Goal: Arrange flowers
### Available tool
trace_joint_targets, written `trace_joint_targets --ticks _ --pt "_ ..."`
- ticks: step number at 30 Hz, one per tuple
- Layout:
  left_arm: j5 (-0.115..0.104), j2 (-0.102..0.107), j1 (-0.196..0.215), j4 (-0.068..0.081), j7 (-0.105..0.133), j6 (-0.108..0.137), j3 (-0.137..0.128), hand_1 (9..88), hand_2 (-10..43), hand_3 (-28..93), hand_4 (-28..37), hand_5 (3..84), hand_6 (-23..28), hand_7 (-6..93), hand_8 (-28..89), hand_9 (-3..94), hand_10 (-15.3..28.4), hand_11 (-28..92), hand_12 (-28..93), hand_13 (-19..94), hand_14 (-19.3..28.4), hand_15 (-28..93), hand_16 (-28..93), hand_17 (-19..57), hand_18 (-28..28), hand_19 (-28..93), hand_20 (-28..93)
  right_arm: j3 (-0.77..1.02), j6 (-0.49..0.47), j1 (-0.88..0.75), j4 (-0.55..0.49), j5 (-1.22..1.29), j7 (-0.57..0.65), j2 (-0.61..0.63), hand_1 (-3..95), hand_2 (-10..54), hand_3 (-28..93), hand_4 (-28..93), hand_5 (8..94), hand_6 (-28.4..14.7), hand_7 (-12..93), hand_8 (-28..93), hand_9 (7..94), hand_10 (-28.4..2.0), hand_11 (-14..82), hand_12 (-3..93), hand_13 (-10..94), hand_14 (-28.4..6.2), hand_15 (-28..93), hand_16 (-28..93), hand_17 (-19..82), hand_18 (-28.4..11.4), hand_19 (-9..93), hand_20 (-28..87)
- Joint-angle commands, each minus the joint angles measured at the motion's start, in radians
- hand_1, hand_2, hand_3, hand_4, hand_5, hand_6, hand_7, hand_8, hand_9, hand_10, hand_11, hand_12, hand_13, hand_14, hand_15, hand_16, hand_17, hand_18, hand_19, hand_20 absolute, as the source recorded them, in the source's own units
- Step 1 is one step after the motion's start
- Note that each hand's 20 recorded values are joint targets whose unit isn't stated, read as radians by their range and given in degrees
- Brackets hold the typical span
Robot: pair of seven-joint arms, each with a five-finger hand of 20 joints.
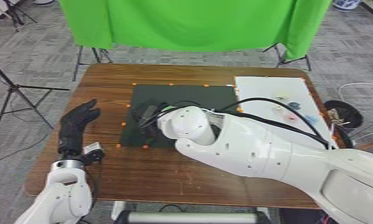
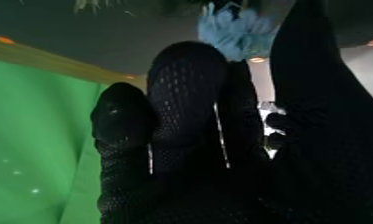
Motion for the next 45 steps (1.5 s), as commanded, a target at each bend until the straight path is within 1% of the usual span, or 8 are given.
trace_joint_targets --ticks 1,10,16,18,25,31,37,45 --pt "0.005 -0.007 0.009 -0.002 -0.007 -0.002 -0.003 26.1 11.1 71 -21.9 53.6 -3.6 16.9 -11 52.4 13.6 20 8 40 15.5 22 -5 4.6 10.2 8 14 0.032 0.026 0.03 -0.026 0.023 0.016 0.011 32.2 -9.5 78 -18 50.6 3.0 20 -10 53.7 -11.8 12.7 20.1 84 -2.3 61 26 59 -11.3 93 46" --pt "0.008 -0.006 0.028 -0.012 -0.017 0.0 -0.007 26.2 10.9 71 -21.8 53.6 -3.7 16.6 -11 52.6 13.6 20 8 40 15.5 22 -5 4.6 10.1 8 14 0.133 0.036 0.074 -0.121 0.11 0.008 0.072 25.7 -9.5 84 -24 51.1 2.1 18 -9 54.0 -12.7 11.8 20.7 85 -2.6 60 26 59 -11.6 93 46" --pt "0.015 -0.01 0.034 -0.011 -0.023 -0.008 -0.012 26.2 10.7 72 -21.9 54.0 -3.7 16.9 -11 52.8 13.7 21 8 40 15.5 22 -5 4.6 10.2 8 14 0.266 0.045 0.06 -0.313 0.177 0.01 0.291 25.1 -9.5 84 -26 51.6 1.2 17 -8 54.6 -13.6 11.1 20.6 85 -2.8 60 26 59 -11.7 93 45" --pt "0.011 -0.012 0.044 -0.015 -0.027 -0.007 -0.02 26.2 10.7 72 -22.0 54.1 -3.7 17.0 -11 52.8 13.8 21 8 40 15.6 23 -5 4.6 10.2 8 14 0.324 0.046 0.035 -0.374 0.186 0.017 0.387 25.6 -9.5 73 -22 50.7 -0.4 13 -7 54.6 -14.5 10.3 20.5 85 -3.7 59 27 58 -13.1 93 45" --pt "0.01 -0.027 0.073 -0.019 -0.024 -0.007 -0.04 26.3 10.7 72 -22.4 54.4 -3.7 17.2 -11 52.9 13.9 21 8 40 15.6 22 -5 4.6 10.3 8 14 0.68 -0.009 -0.247 -0.521 0.257 0.109 0.64 12.7 -9.5 60 -18 44.3 -2.7 6 -4 51.9 -18.4 6.8 19.8 84 -6.2 57 27 56 -15.4 93 45" --pt "0.014 -0.037 0.073 -0.019 -0.017 -0.005 -0.036 26.3 10.7 72 -22.4 54.5 -3.7 17.3 -11 53.0 13.9 21 8 40 15.6 23 -5 4.6 10.3 8 14 0.844 -0.069 -0.44 -0.504 0.288 0.16 0.718 10.4 -9.5 52 -24 34.7 -2.5 2 -3 45.5 -21.4 5.5 17.6 83 -8.4 54 27 54 -17.4 92 43" --pt "0.025 -0.044 0.048 -0.007 0.001 -0.007 -0.01 26.6 11.1 72 -22.9 54.8 -3.7 17.4 -11 53.2 13.8 21 8 40 15.6 23 -5 4.6 10.3 8 14 0.938 -0.032 -0.58 -0.48 0.239 0.225 0.759 24.1 -9.5 17 -17 33.3 -2.3 1 -3 44.6 -22.2 5.2 16.7 83 -8.7 53 26 54 -18.1 92 42" --pt "0.017 -0.052 0.073 -0.016 0.006 0.009 -0.021 26.7 11.4 72 -23.1 55.3 -3.8 17.6 -11 53.8 13.9 21 8 41 15.8 23 -5 4.8 10.3 8 14 1.038 -0.03 -0.738 -0.441 0.23 0.286 0.767 16.9 -9.5 41 -23 36.8 -1.9 3 -4 50.2 -21.2 6.6 17.5 84 -8.1 54 26 55 -17.7 93 41"
